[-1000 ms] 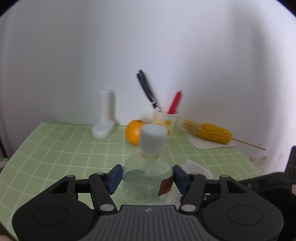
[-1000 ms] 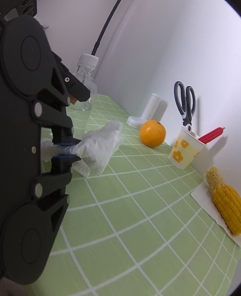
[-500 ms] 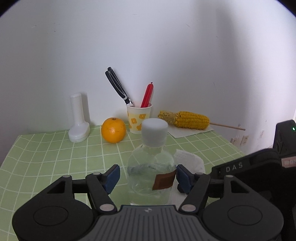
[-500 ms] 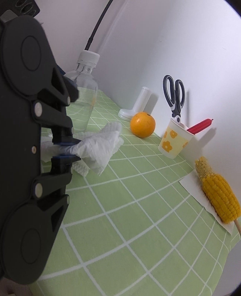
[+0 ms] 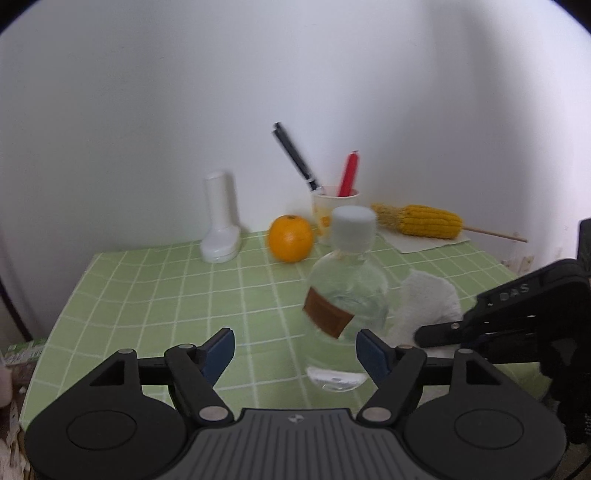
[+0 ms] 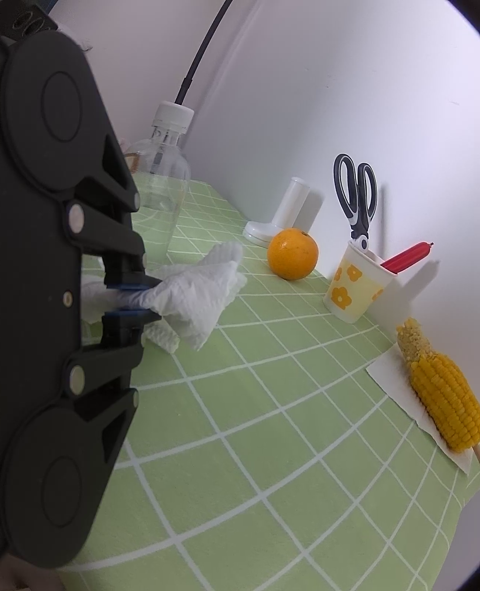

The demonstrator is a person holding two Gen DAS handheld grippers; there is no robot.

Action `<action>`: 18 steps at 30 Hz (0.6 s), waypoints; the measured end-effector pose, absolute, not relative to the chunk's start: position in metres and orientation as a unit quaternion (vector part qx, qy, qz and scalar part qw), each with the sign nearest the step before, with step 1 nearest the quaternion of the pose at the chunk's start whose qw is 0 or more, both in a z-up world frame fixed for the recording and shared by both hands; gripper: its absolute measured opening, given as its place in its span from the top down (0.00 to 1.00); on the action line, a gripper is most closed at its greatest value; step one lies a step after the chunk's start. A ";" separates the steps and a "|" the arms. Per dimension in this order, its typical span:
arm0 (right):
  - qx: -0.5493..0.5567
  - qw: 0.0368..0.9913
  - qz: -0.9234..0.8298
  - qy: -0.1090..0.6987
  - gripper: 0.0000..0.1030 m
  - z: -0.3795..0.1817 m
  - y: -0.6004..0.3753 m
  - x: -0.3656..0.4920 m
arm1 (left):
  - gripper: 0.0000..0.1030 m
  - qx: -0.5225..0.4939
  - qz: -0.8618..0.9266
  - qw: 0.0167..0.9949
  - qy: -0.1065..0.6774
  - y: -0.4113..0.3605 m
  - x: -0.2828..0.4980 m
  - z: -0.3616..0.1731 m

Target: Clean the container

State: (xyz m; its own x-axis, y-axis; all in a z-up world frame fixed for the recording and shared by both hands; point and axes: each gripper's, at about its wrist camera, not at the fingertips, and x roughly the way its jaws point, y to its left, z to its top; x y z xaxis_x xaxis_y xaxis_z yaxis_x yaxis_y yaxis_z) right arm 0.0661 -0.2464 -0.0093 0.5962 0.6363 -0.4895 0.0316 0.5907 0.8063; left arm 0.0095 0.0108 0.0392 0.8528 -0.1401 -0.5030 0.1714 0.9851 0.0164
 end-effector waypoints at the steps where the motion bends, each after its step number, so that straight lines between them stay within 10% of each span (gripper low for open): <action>1: 0.410 0.793 0.191 0.407 0.90 -0.009 -0.246 0.066 | 0.28 0.022 -0.077 0.962 0.261 0.015 0.011 0.039; 18: 0.428 0.782 0.194 0.409 0.90 -0.014 -0.249 0.067 | 0.29 -0.068 -0.035 0.964 0.255 0.047 0.019 0.046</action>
State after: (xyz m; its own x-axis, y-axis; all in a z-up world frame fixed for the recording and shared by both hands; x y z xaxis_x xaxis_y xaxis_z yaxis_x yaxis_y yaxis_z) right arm 0.0666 -0.2486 -0.0141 0.5905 0.6533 -0.4738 0.0464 0.5586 0.8281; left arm 0.0192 0.0470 0.0465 0.8677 -0.1019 -0.4865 0.0330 0.9884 -0.1483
